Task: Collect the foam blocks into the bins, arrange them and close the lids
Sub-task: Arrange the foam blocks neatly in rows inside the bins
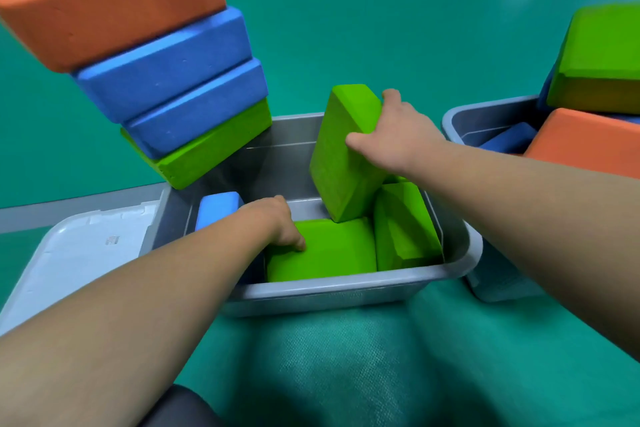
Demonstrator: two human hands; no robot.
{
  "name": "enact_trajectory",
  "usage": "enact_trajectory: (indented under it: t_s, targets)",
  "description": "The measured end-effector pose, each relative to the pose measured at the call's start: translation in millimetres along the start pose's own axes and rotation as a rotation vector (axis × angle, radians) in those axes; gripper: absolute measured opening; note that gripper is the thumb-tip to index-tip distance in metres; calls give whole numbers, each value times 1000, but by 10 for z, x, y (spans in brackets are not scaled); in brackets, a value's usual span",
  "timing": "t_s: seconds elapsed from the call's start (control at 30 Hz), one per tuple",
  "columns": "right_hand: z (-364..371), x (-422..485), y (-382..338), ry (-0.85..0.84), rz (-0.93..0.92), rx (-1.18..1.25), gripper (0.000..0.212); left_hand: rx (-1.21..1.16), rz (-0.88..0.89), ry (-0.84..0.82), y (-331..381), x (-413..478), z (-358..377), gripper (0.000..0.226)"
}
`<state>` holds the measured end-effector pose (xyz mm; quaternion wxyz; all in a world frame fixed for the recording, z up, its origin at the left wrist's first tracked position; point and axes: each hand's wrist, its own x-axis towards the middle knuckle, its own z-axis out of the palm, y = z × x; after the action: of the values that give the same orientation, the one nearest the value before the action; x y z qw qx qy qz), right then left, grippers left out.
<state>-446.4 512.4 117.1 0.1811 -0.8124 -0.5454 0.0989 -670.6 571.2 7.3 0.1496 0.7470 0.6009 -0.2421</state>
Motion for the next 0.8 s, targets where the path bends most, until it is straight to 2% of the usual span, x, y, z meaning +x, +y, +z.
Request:
enact_trajectory:
  t_s: [0.13,0.23,0.33,0.47,0.6,0.67,0.73,0.8]
  targets:
    - [-123,-16,-91,35,28,13,97,57,35,117,-45,-155,-138,119]
    - [-200,-23,-105,57,51,11,97,-30,22,186,-88,-255,-248,113]
    - [-209,-67,-103,69,76,18,100,-82,-54,251,-93,-369,-326,96]
    - [-150,-178,-172,-2,88,-39,103,-6,-55,382,-83,-434,-276,59]
    - [-165,-360,-294,-67,14,-121,96,83,-90,399,-57,-422,-228,63]
    - [-142,-483,-348,-123,2,-169,92,201,-19,541,-28,-418,-239,58]
    - [-71,-610,-388,-193,36,-213,90,347,120,697,21,-402,-300,39]
    - [14,-724,-390,-237,69,-257,88,345,254,739,101,-376,-397,32]
